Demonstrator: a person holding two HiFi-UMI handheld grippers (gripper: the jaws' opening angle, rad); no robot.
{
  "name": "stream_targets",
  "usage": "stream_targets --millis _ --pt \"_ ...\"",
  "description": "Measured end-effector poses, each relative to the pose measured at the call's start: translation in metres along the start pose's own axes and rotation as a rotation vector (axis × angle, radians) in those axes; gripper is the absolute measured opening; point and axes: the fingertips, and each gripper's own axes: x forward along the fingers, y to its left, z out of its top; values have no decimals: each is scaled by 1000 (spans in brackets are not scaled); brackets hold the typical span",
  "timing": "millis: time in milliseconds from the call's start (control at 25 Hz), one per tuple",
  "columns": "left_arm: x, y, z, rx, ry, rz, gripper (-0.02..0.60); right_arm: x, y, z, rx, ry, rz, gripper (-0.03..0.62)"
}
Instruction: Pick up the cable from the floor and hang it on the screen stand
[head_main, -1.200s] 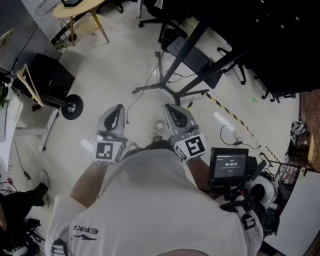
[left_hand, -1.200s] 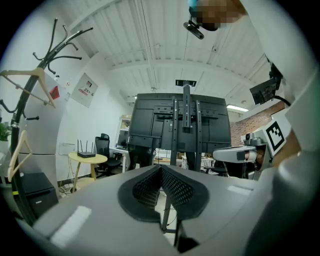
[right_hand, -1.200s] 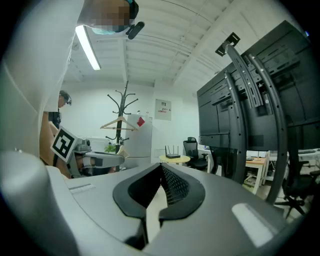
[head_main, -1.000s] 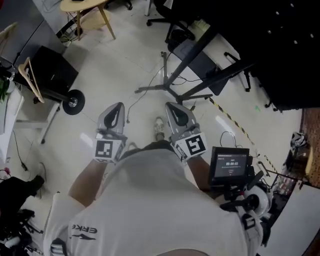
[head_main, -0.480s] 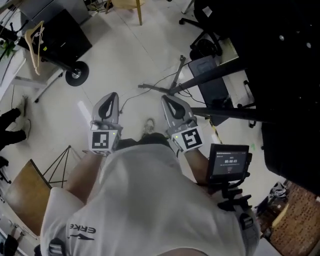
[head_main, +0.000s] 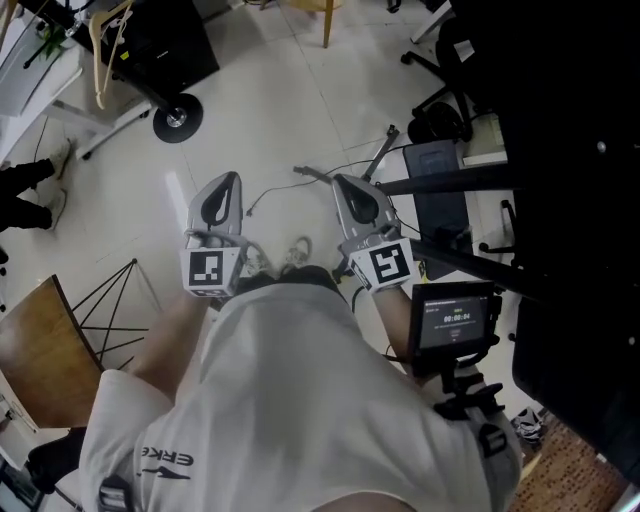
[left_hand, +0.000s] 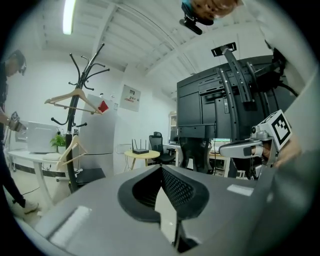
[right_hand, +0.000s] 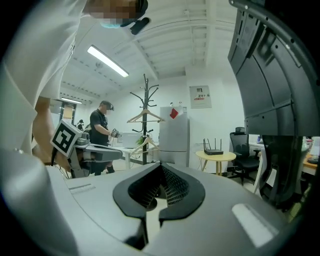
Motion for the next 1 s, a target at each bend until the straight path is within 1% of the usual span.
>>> stream_targets --millis 120,240,360,560,680,840,1000 --pt "0 13 2 -11 -2 16 2 12 6 5 -17 5 20 14" --pt "0 24 -7 -11 18 23 2 23 13 0 -27 24 39 15" --pt "0 35 -28 -18 51 32 2 35 22 -17 -34 53 65 15" --pt "6 46 -76 -27 130 39 2 57 31 -56 -47 119 115 14" --pt "15 48 -110 -18 167 48 2 70 30 -86 -49 142 140 15" --pt "25 39 -167 3 225 44 2 76 27 -140 -48 177 172 15" --pt "38 46 -252 22 278 33 2 97 27 -221 -36 227 200 15"
